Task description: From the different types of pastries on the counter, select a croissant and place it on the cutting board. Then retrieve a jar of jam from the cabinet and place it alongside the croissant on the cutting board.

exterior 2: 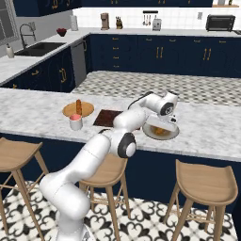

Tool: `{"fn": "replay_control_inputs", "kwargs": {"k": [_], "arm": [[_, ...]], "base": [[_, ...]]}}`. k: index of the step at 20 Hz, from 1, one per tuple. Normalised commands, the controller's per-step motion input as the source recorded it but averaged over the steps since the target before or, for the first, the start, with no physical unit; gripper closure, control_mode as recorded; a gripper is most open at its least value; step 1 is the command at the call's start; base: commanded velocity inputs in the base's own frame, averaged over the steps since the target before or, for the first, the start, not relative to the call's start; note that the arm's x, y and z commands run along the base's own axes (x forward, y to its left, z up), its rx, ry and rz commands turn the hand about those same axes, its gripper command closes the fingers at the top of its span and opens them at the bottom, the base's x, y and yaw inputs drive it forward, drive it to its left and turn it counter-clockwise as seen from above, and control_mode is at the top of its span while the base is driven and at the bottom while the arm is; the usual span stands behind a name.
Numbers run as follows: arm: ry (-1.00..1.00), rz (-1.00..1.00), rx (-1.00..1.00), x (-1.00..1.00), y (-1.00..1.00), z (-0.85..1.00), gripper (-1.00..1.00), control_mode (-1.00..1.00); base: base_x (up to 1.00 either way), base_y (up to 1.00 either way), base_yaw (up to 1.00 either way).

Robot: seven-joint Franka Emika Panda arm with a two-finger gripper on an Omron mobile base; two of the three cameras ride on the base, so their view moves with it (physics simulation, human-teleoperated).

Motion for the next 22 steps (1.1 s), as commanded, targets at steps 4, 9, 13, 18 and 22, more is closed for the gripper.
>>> {"fn": "replay_control_inputs", "kwargs": {"k": [4, 9, 13, 18, 22], "arm": [[0.0, 0.01, 0.0, 0.02, 0.02, -0.32, 1.0, -1.0], [0.0, 0.0, 0.0, -0.17, 0.22, -0.06, 1.0, -1.0], [0.02, 0.0, 0.01, -0.55, 0.46, 0.04, 1.0, -1.0], [-0.05, 0.0, 0.04, -0.3, 0.43, 0.57, 1.0, -1.0], [-0.01, 0.0, 0.0, 0.01, 0.92, 0.24, 1.0, -1.0]], "base": [[0.0, 0.0, 0.0], [0.0, 0.0, 0.0], [0.0, 0.0, 0.0], [0.0, 0.0, 0.0], [0.0, 0.0, 0.0]]}}
